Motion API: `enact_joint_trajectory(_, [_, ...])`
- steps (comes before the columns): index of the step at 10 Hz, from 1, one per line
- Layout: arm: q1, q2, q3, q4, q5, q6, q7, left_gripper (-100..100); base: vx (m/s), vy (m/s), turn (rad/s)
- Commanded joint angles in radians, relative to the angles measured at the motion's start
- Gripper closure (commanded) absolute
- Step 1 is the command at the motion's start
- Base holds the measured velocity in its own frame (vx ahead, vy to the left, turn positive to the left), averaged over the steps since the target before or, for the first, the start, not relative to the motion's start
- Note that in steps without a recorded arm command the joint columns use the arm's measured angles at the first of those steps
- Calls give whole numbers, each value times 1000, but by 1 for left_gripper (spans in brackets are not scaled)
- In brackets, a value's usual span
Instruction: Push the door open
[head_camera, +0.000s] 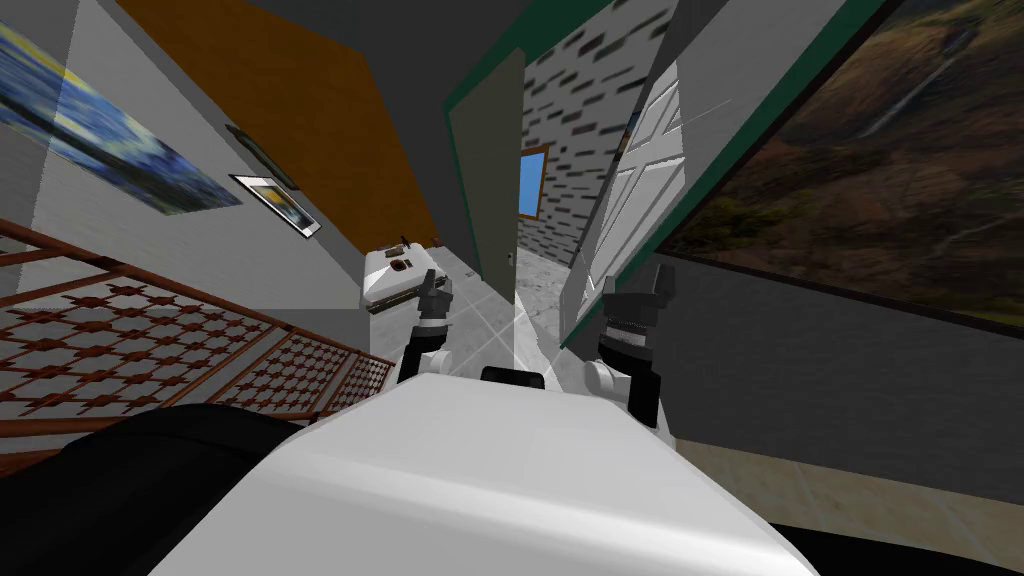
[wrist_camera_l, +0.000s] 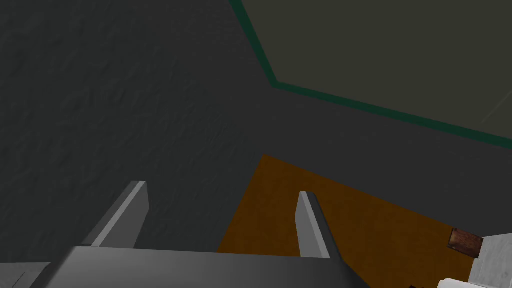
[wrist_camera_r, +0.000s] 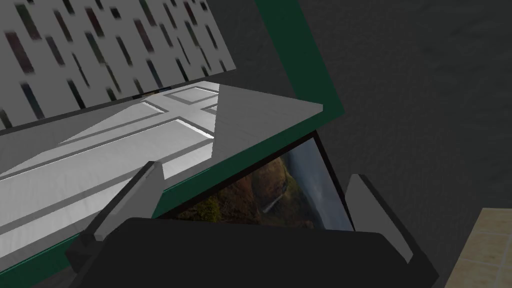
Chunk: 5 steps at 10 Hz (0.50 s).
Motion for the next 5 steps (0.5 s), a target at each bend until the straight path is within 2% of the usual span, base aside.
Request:
enact_joint_trajectory(1, [-12, 7, -6, 28, -3, -7, 3, -100, 93, -83, -15])
enact_joint_trajectory(5, [-46, 21, -24, 106, -12, -27, 11, -100, 142, 65, -21])
